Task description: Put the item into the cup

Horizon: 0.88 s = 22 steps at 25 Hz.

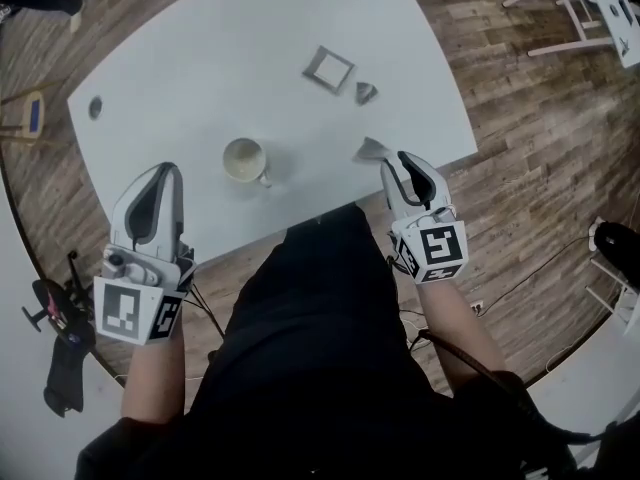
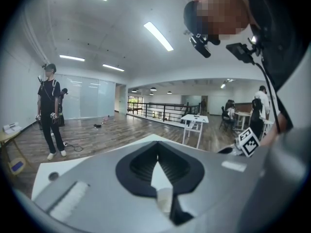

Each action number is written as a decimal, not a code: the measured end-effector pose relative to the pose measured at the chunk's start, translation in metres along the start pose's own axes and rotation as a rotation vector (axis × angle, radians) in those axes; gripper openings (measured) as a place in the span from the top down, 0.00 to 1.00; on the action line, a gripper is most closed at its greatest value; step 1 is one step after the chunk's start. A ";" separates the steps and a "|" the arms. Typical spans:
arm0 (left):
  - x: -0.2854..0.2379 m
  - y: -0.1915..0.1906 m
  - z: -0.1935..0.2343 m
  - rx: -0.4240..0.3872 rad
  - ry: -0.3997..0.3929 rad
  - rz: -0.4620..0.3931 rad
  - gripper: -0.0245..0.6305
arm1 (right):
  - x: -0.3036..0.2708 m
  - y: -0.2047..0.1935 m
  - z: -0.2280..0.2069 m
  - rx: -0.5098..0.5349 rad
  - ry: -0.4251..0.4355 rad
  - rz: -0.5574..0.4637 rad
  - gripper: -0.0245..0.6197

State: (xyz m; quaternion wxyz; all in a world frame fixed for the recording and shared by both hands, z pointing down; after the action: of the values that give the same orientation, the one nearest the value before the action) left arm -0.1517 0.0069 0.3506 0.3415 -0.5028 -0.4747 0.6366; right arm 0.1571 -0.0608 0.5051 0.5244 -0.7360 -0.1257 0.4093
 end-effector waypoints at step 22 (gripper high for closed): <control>0.014 -0.025 0.007 0.024 0.066 0.118 0.96 | -0.024 -0.051 -0.003 -0.020 -0.025 0.116 0.73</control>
State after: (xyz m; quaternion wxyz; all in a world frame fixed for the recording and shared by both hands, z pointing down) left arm -0.1636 0.0260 0.3703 0.3248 -0.5464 -0.4249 0.6445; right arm 0.1566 -0.0567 0.5611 0.4908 -0.7420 -0.0936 0.4470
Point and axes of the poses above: the fingertips, and each gripper's own axes: x backward along the fingers, z to its left, y out of its top, the point moved 4 cm from there along x, backward along the fingers
